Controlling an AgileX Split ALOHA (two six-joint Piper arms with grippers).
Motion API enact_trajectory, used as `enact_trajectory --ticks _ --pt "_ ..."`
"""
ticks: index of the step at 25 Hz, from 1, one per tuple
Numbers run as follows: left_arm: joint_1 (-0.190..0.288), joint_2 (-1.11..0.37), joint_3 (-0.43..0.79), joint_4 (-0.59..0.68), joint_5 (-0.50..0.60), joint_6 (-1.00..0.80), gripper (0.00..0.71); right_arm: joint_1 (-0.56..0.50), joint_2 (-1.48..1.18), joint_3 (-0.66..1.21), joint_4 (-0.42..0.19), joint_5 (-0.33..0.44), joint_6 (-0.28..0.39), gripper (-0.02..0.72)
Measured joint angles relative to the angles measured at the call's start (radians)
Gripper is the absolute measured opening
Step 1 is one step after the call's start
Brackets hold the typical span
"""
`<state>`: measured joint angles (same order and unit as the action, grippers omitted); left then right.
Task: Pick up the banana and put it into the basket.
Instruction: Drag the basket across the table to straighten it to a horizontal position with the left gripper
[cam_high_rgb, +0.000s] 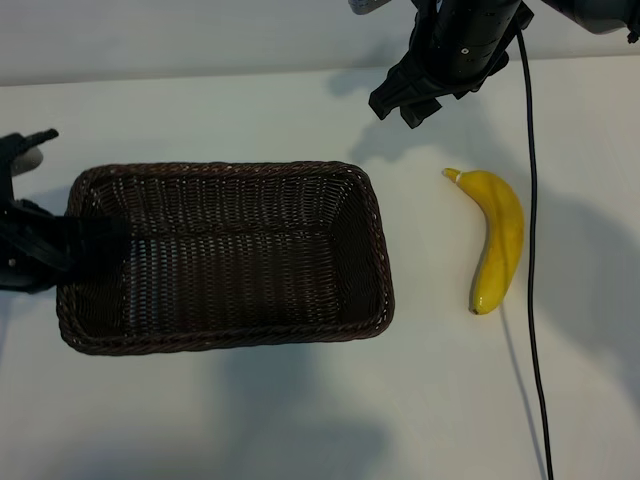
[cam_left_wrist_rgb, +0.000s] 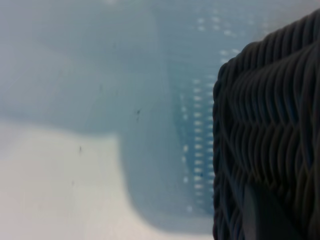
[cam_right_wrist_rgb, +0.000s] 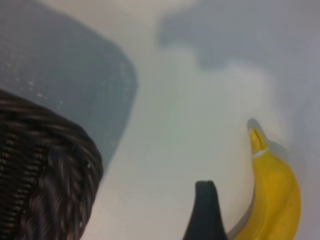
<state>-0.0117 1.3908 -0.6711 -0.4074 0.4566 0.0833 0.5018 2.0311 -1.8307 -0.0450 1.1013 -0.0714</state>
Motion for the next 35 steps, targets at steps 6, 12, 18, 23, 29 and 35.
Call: enact_trajectory --ticks 6,12,18,23,29,35 --pt "0.0 0.007 -0.031 -0.023 0.026 0.055 0.17 0.0 0.0 0.0 0.0 0.0 0.0 0.559" --pt "0.007 0.007 -0.031 -0.155 0.03 0.185 0.17 0.0 0.0 0.0 0.0 0.0 0.0 0.559" --pt "0.09 0.007 -0.031 -0.249 0.066 0.317 0.17 0.0 0.0 0.0 0.0 0.0 0.0 0.559" --pt "0.102 0.007 -0.031 -0.33 0.073 0.445 0.17 0.0 0.0 0.0 0.0 0.0 0.0 0.559" --pt "0.102 0.019 -0.031 -0.42 0.074 0.544 0.17 0.0 0.0 0.0 0.0 0.0 0.0 0.559" --pt "0.102 0.076 -0.031 -0.455 0.05 0.59 0.17 0.0 0.0 0.0 0.0 0.0 0.0 0.559"
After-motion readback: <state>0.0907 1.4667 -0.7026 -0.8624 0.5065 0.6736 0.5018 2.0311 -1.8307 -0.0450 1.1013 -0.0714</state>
